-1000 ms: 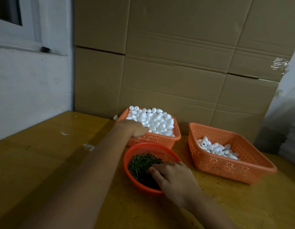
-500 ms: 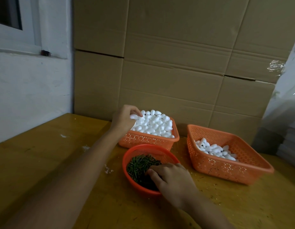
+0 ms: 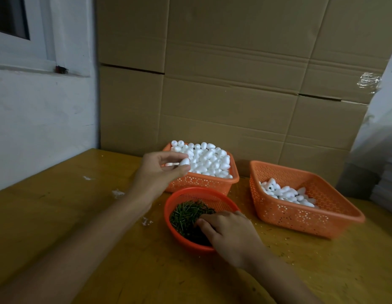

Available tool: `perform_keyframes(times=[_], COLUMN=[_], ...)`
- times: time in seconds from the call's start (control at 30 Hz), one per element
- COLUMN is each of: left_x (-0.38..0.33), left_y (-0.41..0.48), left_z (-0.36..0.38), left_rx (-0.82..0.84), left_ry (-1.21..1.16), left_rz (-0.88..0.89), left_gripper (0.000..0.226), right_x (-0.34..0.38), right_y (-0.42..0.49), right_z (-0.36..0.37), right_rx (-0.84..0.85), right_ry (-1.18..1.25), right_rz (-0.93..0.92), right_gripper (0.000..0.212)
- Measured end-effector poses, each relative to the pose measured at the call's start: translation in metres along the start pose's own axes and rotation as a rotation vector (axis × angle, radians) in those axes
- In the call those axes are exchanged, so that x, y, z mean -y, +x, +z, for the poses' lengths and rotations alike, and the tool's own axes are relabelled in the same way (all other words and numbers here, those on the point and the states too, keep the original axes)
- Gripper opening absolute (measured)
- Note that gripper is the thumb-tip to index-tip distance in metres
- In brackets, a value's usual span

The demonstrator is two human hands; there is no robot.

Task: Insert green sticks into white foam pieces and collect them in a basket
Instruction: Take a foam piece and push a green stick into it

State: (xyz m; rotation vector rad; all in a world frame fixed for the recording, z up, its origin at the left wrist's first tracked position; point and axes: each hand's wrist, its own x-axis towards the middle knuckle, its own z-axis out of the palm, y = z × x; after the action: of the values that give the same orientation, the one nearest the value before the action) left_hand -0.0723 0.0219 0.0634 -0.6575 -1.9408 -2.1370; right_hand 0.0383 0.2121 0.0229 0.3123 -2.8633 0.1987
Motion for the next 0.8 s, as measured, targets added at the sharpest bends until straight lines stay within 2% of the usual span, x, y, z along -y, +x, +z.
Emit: perform_keyframes(times=[0.2,0.37,0.5,0.8], left_x=[0.007,0.018,0.022,0.024], left_y=[-0.030,-0.044,-0.044,-0.045], left_z=[0.011,0.006,0.004,0.004], left_rx=[0.127,0.195,0.206,0.173], left_ry=[-0.110,-0.079,0.033,0.044], left_rz=[-0.095,-0.026,0.040,0.073], left_gripper=[0.029,0.026,0.025,0.030], right_x=[0.002,0.002,0.003,0.001], right_y=[0.000,-0.001,-0.001,-0.002], right_z=[-0.001,-0.002,-0.003,0.000], right_rx=[0.014,0.018,0.014,-0.001], right_ry=[-0.003,-0.002,-0.008,0.004], right_rz=[-0.002,-0.008,-0.003,-0.016], right_gripper=[0.045,0.046,0.046,0.046])
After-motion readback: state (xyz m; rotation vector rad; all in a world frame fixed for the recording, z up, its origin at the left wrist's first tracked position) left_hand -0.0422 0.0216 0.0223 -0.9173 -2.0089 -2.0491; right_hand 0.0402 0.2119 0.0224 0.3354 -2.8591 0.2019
